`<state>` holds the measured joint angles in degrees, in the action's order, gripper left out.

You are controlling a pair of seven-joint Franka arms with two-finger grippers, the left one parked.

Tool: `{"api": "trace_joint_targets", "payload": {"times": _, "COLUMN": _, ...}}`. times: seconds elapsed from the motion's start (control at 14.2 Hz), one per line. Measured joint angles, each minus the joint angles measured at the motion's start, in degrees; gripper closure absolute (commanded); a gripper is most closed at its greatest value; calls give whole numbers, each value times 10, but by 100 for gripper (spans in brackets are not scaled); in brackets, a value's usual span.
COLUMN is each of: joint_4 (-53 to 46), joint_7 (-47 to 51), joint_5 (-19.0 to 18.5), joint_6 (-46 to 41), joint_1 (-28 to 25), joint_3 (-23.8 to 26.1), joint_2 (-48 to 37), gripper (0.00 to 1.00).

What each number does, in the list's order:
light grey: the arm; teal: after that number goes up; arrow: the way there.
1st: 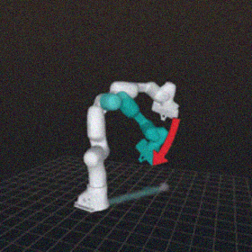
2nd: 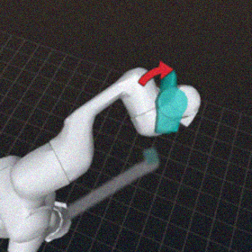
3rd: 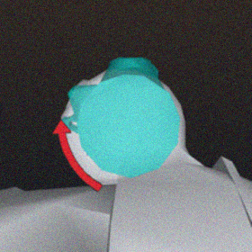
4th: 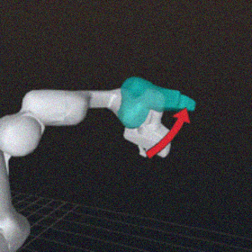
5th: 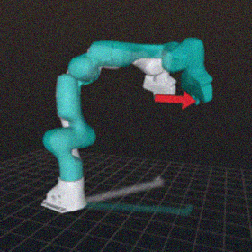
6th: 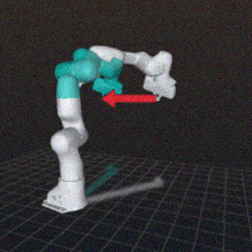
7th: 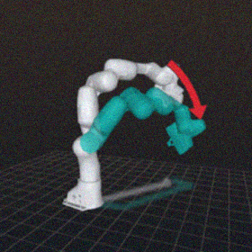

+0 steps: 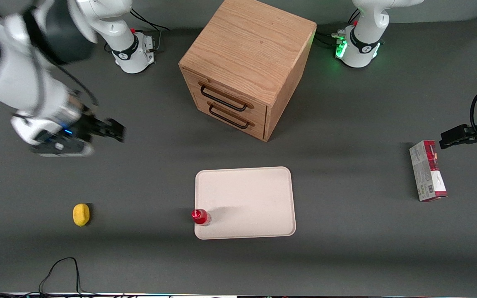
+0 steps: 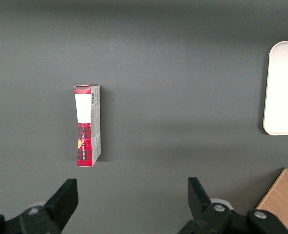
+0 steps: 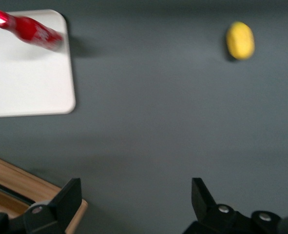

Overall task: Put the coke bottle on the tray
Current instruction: 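Open the right gripper and raise it away from the tray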

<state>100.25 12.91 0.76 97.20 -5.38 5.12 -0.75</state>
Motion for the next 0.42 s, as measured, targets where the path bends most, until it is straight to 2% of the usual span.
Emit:
{"api": "trace_joint_targets", "payload": {"times": 0.21, "joint_4": 66, "joint_7": -33, "joint_5": 3, "joint_6": -14, "joint_1": 1, "joint_3": -37, "joint_2": -90, "gripper": 0}}
{"api": "trace_joint_targets", "payload": {"times": 0.42, "joint_4": 99, "joint_7": -35, "joint_5": 3, "joint_6": -15, "joint_1": 1, "joint_3": -43, "joint_2": -133, "gripper": 0}}
